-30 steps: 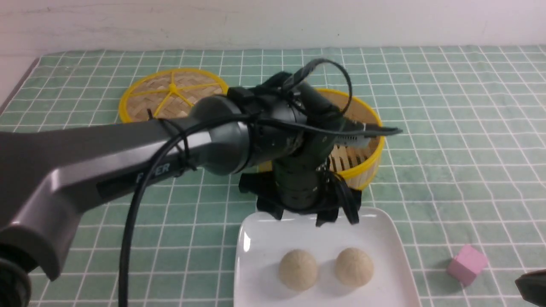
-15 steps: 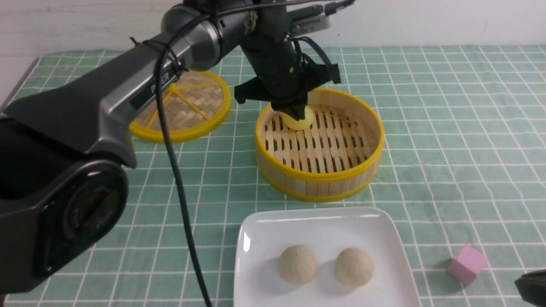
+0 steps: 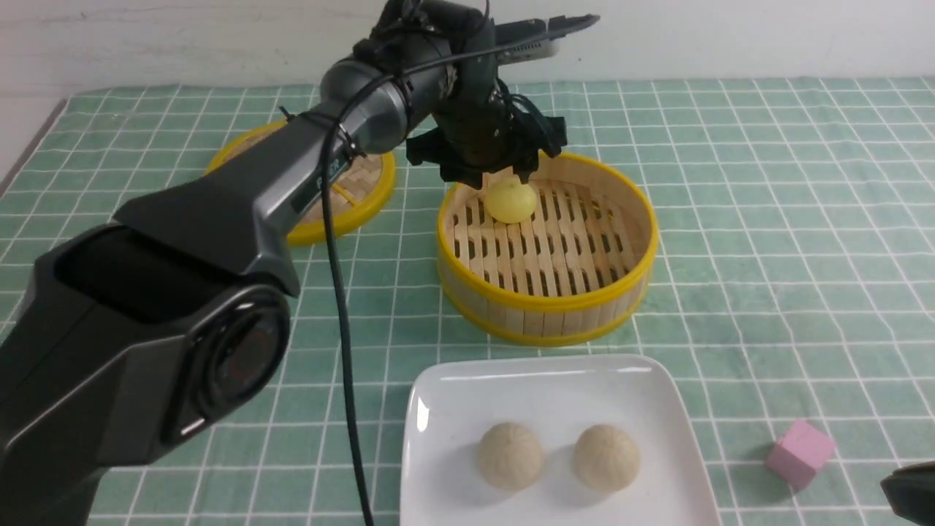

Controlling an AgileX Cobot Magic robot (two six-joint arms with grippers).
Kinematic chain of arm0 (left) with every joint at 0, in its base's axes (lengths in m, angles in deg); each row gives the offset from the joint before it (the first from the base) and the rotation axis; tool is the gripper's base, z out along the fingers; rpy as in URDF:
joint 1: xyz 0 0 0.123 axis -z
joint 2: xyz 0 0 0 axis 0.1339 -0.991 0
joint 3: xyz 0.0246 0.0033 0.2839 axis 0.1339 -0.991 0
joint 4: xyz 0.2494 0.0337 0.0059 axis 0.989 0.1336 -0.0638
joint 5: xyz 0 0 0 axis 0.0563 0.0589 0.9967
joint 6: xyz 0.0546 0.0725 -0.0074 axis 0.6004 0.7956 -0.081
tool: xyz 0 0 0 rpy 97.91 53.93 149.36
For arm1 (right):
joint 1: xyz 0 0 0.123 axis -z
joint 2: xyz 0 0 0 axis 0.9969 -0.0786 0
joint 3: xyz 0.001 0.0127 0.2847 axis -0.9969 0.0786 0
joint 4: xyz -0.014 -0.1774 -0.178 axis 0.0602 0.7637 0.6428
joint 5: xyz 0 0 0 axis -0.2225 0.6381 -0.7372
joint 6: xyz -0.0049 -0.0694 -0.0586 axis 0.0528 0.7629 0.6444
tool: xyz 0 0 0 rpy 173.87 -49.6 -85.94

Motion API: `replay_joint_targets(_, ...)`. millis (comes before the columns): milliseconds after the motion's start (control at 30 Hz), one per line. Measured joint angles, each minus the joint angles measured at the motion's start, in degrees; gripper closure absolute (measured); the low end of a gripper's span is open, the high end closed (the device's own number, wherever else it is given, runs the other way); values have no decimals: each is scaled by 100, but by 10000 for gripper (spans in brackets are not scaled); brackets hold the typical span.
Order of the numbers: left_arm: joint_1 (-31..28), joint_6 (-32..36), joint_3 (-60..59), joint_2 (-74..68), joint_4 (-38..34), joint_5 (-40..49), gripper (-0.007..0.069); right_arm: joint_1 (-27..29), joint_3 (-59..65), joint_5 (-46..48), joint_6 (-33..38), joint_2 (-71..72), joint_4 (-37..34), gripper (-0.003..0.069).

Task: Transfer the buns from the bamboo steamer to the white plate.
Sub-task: 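Reach into the bamboo steamer and grasp a bun with the left gripper, then carry the bun from the bamboo steamer to the plate with the left gripper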

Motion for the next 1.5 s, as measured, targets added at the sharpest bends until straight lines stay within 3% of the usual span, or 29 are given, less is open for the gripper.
replay_joint_targets(133, 0, 0, 0, -268, -119, -218, 283, 0, 0, 0, 0, 0, 0, 589)
replay_joint_targets(267, 0, 6, 18, -273, -236, -136, 527, 0, 0, 0, 0, 0, 0, 583)
replay_joint_targets(333, 0, 48, 31, -152, -262, 13, 588, 0, 0, 0, 0, 0, 0, 580)
replay_joint_targets(633, 0, 866, 15, 1701, -119, 1682, 603, 0, 0, -10, 0, 0, 0, 573)
replay_joint_targets(767, 0, 1192, -198, 2719, 36, 1987, 603, 0, 0, -10, 0, 0, -6, 568)
replay_joint_targets(1000, 78, 1332, -3698, 4783, -799, 2028, 602, 0, 5, -10, 0, 0, -6, 559)
replay_joint_targets(1067, 191, 1330, -4381, 4974, -927, 1916, 602, 0, 5, -10, 0, 0, -6, 557)
replay_joint_targets(1100, 406, 1333, -5288, 5128, -1118, 1558, 602, 0, 5, -10, 0, 0, -6, 555)
replay_joint_targets(1267, 982, 1281, -6823, 5101, -1502, 299, 600, 0, 5, -10, 0, 0, -1, 552)
replay_joint_targets(1500, 1237, 1045, -7256, 5084, -1546, -602, 599, 0, 5, -10, 0, 0, -1, 547)
